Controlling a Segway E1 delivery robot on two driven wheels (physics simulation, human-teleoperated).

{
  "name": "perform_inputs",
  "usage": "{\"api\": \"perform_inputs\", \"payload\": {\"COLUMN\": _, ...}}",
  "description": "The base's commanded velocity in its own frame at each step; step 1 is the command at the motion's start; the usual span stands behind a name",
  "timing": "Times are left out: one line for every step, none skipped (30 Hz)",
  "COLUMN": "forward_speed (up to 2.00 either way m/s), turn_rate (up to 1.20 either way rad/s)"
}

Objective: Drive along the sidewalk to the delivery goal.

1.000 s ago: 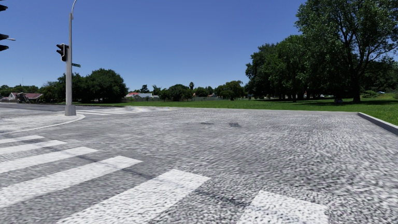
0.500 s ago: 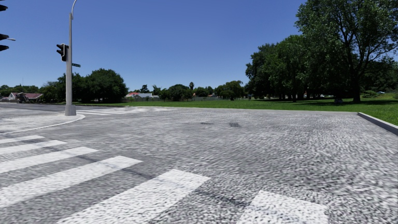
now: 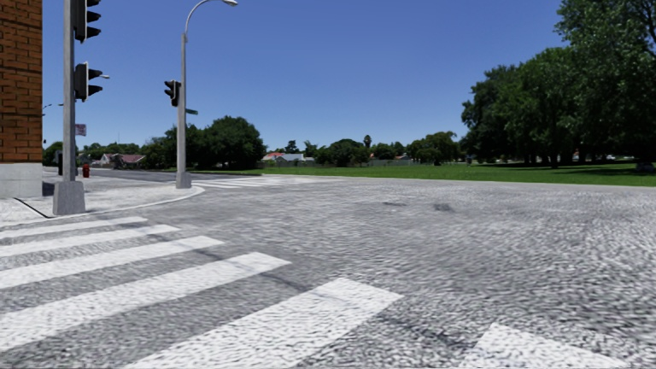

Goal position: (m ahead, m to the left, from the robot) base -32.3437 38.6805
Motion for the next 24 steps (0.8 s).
{"api": "perform_inputs", "payload": {"forward_speed": 0.0, "turn_rate": 1.2}}
{"api": "perform_inputs", "payload": {"forward_speed": 0.0, "turn_rate": 1.2}}
{"api": "perform_inputs", "payload": {"forward_speed": 0.0, "turn_rate": 1.11}}
{"api": "perform_inputs", "payload": {"forward_speed": 0.0, "turn_rate": 0.32}}
{"api": "perform_inputs", "payload": {"forward_speed": 0.0, "turn_rate": 0.16}}
{"api": "perform_inputs", "payload": {"forward_speed": 0.0, "turn_rate": 0.11}}
{"api": "perform_inputs", "payload": {"forward_speed": 0.0, "turn_rate": 0.13}}
{"api": "perform_inputs", "payload": {"forward_speed": 0.0, "turn_rate": 0.94}}
{"api": "perform_inputs", "payload": {"forward_speed": 0.0, "turn_rate": 1.2}}
{"api": "perform_inputs", "payload": {"forward_speed": 0.0, "turn_rate": 1.2}}
{"api": "perform_inputs", "payload": {"forward_speed": 0.0, "turn_rate": 1.2}}
{"api": "perform_inputs", "payload": {"forward_speed": 0.0, "turn_rate": 1.2}}
{"api": "perform_inputs", "payload": {"forward_speed": 0.0, "turn_rate": 1.2}}
{"api": "perform_inputs", "payload": {"forward_speed": 0.11, "turn_rate": 0.86}}
{"api": "perform_inputs", "payload": {"forward_speed": 0.15, "turn_rate": 0.06}}
{"api": "perform_inputs", "payload": {"forward_speed": 0.15, "turn_rate": 0.06}}
{"api": "perform_inputs", "payload": {"forward_speed": 0.16, "turn_rate": 0.0}}
{"api": "perform_inputs", "payload": {"forward_speed": 0.2, "turn_rate": 0.0}}
{"api": "perform_inputs", "payload": {"forward_speed": 0.27, "turn_rate": 0.0}}
{"api": "perform_inputs", "payload": {"forward_speed": 0.36, "turn_rate": 0.0}}
{"api": "perform_inputs", "payload": {"forward_speed": 0.48, "turn_rate": 0.0}}
{"api": "perform_inputs", "payload": {"forward_speed": 0.59, "turn_rate": 0.0}}
{"api": "perform_inputs", "payload": {"forward_speed": 0.71, "turn_rate": 0.0}}
{"api": "perform_inputs", "payload": {"forward_speed": 0.71, "turn_rate": 0.0}}
